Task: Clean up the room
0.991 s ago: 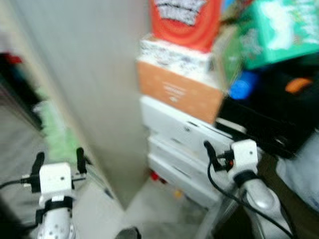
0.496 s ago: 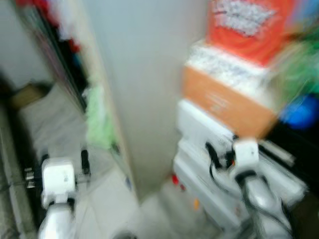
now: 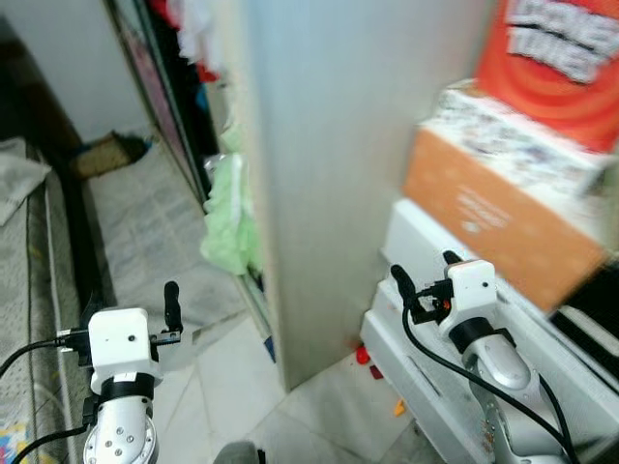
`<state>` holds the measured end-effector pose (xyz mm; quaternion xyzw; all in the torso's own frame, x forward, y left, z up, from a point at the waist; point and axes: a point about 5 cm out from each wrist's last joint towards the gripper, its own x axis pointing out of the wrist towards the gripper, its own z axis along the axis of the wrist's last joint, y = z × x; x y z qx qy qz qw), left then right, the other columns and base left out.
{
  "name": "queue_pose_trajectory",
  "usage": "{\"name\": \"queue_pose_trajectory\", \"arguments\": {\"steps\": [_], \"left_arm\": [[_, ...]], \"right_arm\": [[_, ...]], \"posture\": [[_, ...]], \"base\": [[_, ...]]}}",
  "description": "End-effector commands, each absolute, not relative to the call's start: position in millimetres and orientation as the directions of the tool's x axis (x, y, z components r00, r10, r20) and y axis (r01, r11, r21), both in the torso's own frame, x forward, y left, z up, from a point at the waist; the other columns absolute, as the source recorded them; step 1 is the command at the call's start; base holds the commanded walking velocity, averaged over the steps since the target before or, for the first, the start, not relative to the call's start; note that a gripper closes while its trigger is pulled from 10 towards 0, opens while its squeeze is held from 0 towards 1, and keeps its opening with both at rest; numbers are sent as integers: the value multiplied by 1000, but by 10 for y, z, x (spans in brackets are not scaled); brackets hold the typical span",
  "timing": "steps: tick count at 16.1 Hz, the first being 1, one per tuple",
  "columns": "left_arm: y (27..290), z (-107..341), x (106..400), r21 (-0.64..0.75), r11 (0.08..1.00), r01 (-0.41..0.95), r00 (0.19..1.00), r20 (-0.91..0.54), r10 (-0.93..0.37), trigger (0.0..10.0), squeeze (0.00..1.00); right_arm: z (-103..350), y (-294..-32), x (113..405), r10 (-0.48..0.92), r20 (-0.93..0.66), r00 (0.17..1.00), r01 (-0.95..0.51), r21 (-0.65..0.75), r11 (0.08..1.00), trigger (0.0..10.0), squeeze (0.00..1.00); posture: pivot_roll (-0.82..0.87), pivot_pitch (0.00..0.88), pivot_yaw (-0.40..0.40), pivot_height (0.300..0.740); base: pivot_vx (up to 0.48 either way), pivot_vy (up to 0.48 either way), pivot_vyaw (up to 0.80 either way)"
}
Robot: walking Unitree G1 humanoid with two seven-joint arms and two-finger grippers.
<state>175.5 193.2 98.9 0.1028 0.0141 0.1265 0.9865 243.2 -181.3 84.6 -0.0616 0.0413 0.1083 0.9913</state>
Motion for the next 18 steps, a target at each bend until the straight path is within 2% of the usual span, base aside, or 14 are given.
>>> {"name": "queue_pose_trajectory", "arguments": {"steps": [1, 6, 18], "left_arm": [[1949, 999, 1770, 217, 947, -236, 970, -6, 244, 10000, 0], [1935, 1014, 1786, 242, 946, -217, 975, 0, 223, 10000, 0], [1878, 1020, 1785, 247, 955, -163, 985, -5, 170, 10000, 0]], "right_arm": [[879, -1778, 2450, 221, -87, 971, -230, -107, 967, 10000, 0], [914, -1759, 2453, 223, -81, 972, -231, -114, 966, 10000, 0], [971, -1792, 2430, 219, -73, 973, -227, -124, 966, 10000, 0]], "posture": [[-55, 29, -17, 740], [-53, 34, -16, 740], [-50, 36, -20, 740]], "base": [[0, 480, 0], [0, 65, 0], [0, 0, 755]]}}
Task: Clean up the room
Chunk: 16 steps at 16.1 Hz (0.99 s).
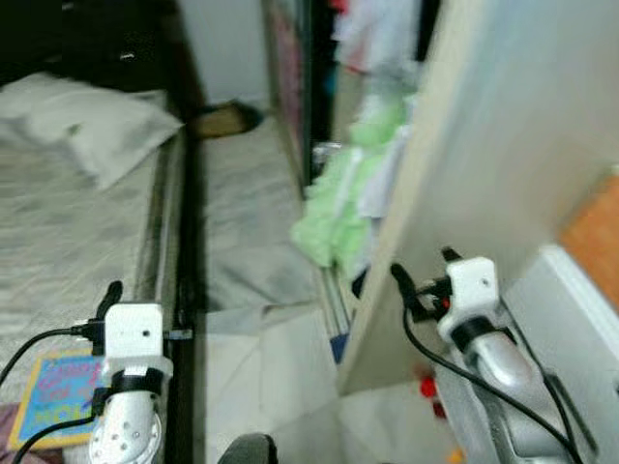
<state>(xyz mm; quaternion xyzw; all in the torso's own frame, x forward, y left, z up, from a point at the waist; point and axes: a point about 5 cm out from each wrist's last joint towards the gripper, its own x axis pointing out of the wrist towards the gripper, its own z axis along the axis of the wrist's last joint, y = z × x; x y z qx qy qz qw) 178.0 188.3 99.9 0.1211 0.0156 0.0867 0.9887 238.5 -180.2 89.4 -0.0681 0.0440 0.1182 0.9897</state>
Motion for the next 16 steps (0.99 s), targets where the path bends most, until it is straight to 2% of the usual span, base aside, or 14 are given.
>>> {"name": "queue_pose_trajectory", "arguments": {"steps": [1, 3, 10, 16], "left_arm": [[1868, 1009, 1760, 246, 957, -154, 987, -14, 162, 10000, 0], [1866, 997, 1731, 245, 958, -151, 987, -21, 160, 10000, 0], [1865, 980, 1735, 247, 958, -145, 987, -34, 158, 10000, 0], [1868, 983, 1747, 246, 958, -145, 987, -35, 158, 10000, 0]], "right_arm": [[951, -1885, 2393, 214, -92, 973, -226, -147, 963, 10000, 0], [937, -1930, 2374, 211, -102, 972, -225, -155, 962, 10000, 0], [923, -1894, 2394, 219, -108, 970, -233, -141, 962, 10000, 0], [921, -1890, 2406, 216, -110, 970, -231, -141, 963, 10000, 0]], "posture": [[-51, 37, -22, 740], [-52, 38, -22, 740], [-47, 32, -25, 740], [-48, 36, -24, 740]], "base": [[0, 0, 538], [0, 0, 513], [0, 0, 0], [-256, 0, 0]]}}
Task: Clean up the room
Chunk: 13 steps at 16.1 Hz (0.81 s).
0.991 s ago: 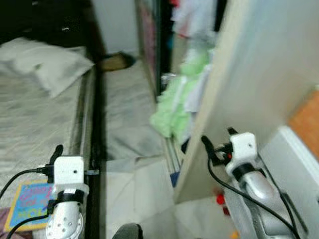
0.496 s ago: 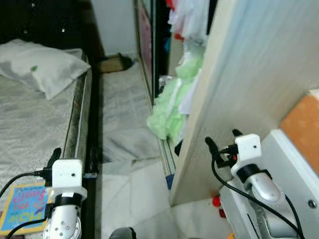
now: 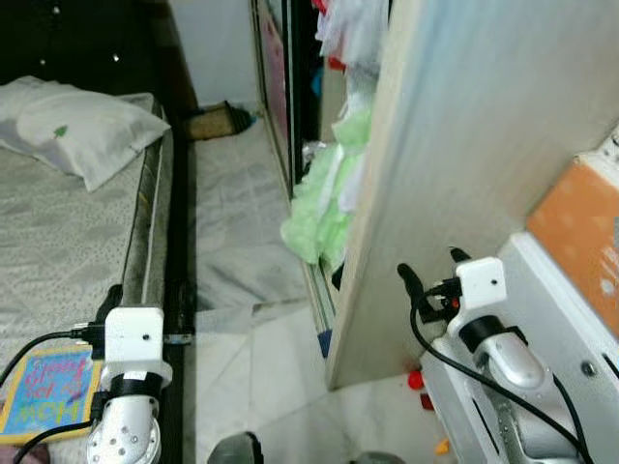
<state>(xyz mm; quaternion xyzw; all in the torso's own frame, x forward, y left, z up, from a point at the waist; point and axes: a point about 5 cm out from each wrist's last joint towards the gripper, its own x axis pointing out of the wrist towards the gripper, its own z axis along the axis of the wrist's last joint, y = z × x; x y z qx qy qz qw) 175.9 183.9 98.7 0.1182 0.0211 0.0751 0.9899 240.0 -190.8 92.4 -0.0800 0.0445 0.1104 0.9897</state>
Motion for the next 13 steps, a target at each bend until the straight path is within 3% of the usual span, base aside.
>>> {"name": "queue_pose_trajectory", "arguments": {"steps": [1, 11, 13], "left_arm": [[1868, 983, 1749, 246, 958, -145, 987, -35, 159, 10000, 0], [1868, 980, 1771, 238, 959, -151, 986, -36, 164, 10000, 0], [1866, 988, 1776, 237, 959, -156, 985, -32, 168, 10000, 0]], "right_arm": [[920, -1889, 2409, 216, -110, 970, -230, -140, 963, 10000, 0], [910, -1885, 2439, 216, -113, 970, -231, -143, 962, 10000, 0], [908, -1885, 2446, 217, -112, 970, -232, -144, 962, 10000, 0]], "posture": [[-47, 36, -25, 740], [-50, 36, -26, 740], [-50, 36, -27, 740]], "base": [[-259, 0, 0], [-252, 0, 0], [0, 0, 0]]}}
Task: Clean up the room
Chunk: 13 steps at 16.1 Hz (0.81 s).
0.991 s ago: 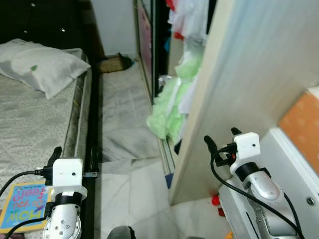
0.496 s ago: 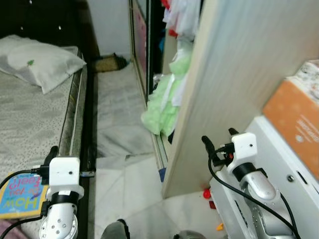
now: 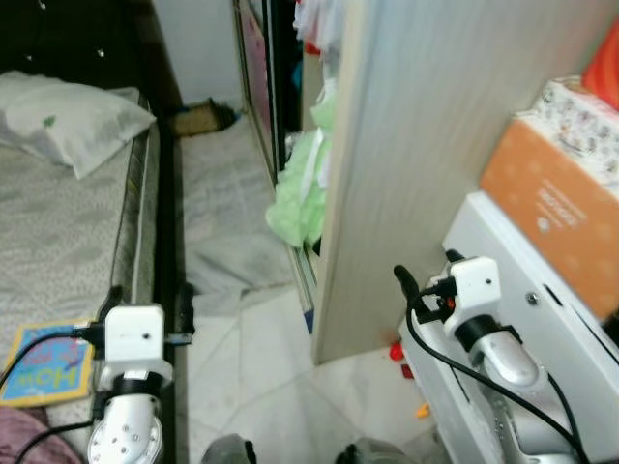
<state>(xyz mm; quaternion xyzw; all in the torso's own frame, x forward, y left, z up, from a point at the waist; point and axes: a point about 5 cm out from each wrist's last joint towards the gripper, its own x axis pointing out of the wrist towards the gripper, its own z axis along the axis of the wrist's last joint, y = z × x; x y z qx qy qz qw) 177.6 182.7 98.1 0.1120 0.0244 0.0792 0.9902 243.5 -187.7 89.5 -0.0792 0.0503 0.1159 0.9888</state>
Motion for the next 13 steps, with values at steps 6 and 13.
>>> {"name": "queue_pose_trajectory", "arguments": {"steps": [6, 13], "left_arm": [[1903, 1011, 1768, 249, 950, -190, 979, -21, 201, 10000, 0], [1896, 1008, 1760, 251, 950, -185, 980, -21, 196, 10000, 0]], "right_arm": [[924, -1825, 2455, 298, -111, 948, -311, -124, 942, 10000, 0], [931, -1808, 2519, 405, -140, 904, -419, -93, 903, 10000, 0]], "posture": [[-50, 38, -22, 740], [-47, 39, -23, 740]], "base": [[0, 0, 533], [0, 0, 800]]}}
